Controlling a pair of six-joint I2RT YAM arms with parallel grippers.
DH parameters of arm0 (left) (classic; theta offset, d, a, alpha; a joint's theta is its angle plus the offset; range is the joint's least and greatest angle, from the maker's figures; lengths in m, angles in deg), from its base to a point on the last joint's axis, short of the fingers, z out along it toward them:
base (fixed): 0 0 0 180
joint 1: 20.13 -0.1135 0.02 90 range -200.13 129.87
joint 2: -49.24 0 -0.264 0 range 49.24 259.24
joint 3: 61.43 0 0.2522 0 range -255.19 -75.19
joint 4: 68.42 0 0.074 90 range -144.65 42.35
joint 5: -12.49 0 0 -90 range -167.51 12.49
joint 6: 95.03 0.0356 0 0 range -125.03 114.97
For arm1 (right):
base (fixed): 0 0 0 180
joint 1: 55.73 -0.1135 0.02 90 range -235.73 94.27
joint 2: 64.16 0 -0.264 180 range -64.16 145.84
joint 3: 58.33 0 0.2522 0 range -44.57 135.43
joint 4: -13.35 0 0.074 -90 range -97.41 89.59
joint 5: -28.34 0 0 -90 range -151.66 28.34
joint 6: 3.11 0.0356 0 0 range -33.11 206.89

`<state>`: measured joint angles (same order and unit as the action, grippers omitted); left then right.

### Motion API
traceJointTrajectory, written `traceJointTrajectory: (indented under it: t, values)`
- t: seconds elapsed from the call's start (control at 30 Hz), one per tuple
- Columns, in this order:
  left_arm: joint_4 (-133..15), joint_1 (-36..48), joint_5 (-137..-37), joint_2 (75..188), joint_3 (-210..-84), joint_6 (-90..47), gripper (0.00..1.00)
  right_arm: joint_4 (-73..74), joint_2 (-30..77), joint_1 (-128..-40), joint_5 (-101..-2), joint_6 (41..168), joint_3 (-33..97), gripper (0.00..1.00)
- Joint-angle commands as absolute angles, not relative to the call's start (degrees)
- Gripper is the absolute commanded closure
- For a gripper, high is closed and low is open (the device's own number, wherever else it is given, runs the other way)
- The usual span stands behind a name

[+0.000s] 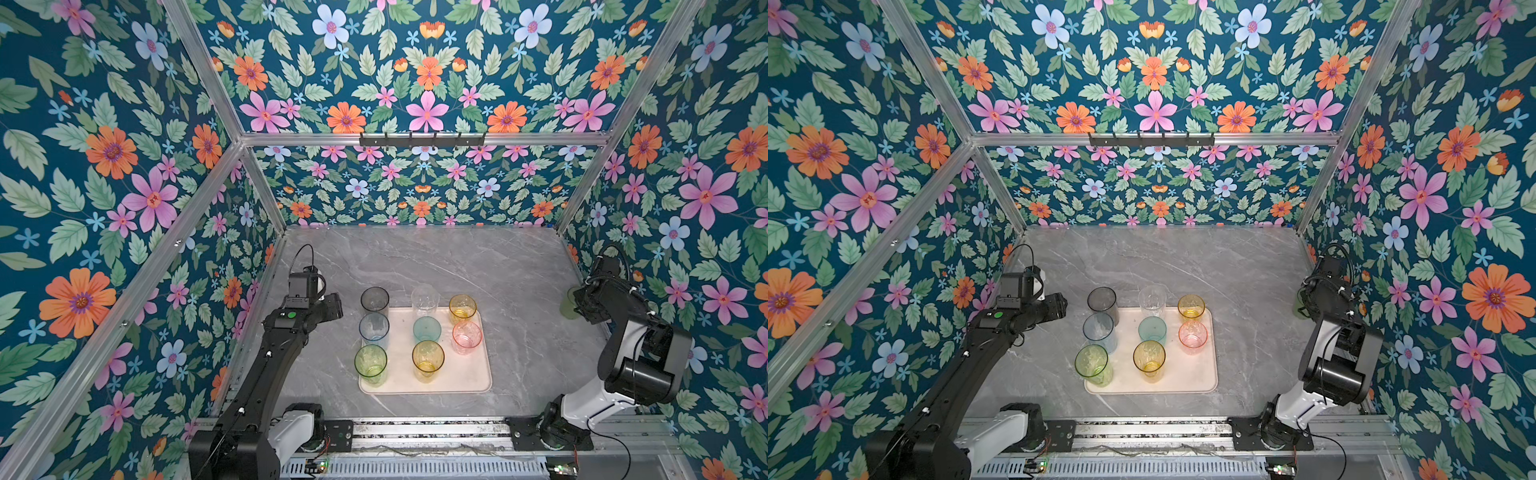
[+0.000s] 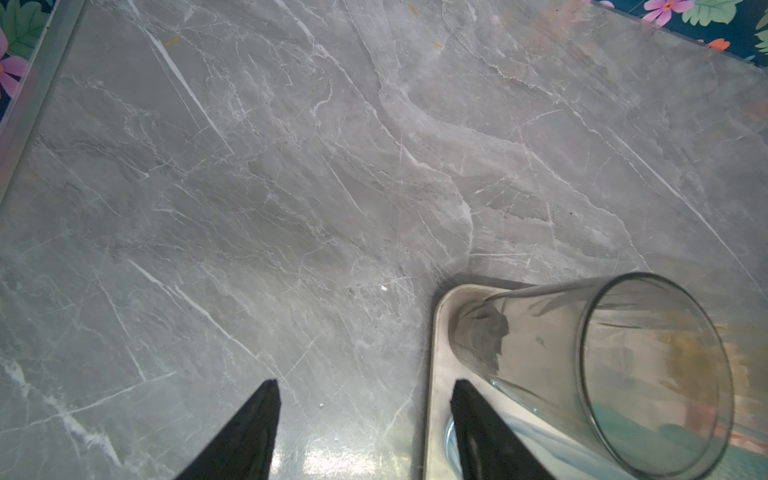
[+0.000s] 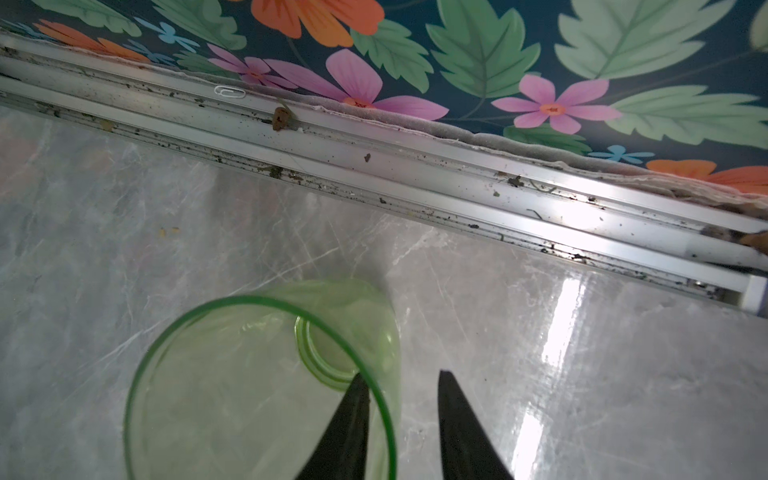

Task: Place the glasses into the tray
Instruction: 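Lower the right gripper onto the green glass rim and close it, then lift the green glass with the right gripper and carry it toward the tray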

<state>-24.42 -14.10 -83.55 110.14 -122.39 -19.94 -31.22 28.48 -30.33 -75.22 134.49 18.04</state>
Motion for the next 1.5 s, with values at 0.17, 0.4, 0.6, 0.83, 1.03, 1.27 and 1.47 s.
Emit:
traceJointTrajectory:
  t: [0.17, 0.4, 0.6, 0.83, 1.03, 1.27, 1.47]
  values:
    - [-25.0, -14.2, -83.6, 110.3, -122.5, -19.5, 0.31, -29.7, 28.7, -30.3, -73.4, 134.9, 18.1, 0.74]
    - [-25.1, -14.2, -83.5, 110.3, -122.6, -19.5, 0.32, -29.5, 28.8, -30.3, -73.1, 134.2, 18.6, 0.77]
    - [-25.1, -14.2, -83.6, 110.2, -122.6, -19.5, 0.31, -30.0, 29.6, -30.3, -72.1, 133.4, 19.1, 0.85]
    - [-25.1, -14.2, -83.7, 110.2, -122.6, -19.5, 0.32, -30.0, 29.4, -30.3, -70.0, 131.8, 19.4, 0.93]
    - [-25.1, -14.2, -83.7, 110.2, -122.6, -19.6, 0.31, -30.6, 28.6, -30.4, -68.4, 130.4, 20.1, 0.96]
    - [-25.1, -14.2, -83.8, 110.2, -122.6, -19.5, 0.31, -32.8, 28.2, -32.1, -67.7, 127.4, 22.2, 0.97]
    - [-25.1, -14.2, -83.9, 110.3, -122.6, -19.5, 0.31, -37.5, 29.0, -32.9, -65.1, 124.2, 25.9, 1.00]
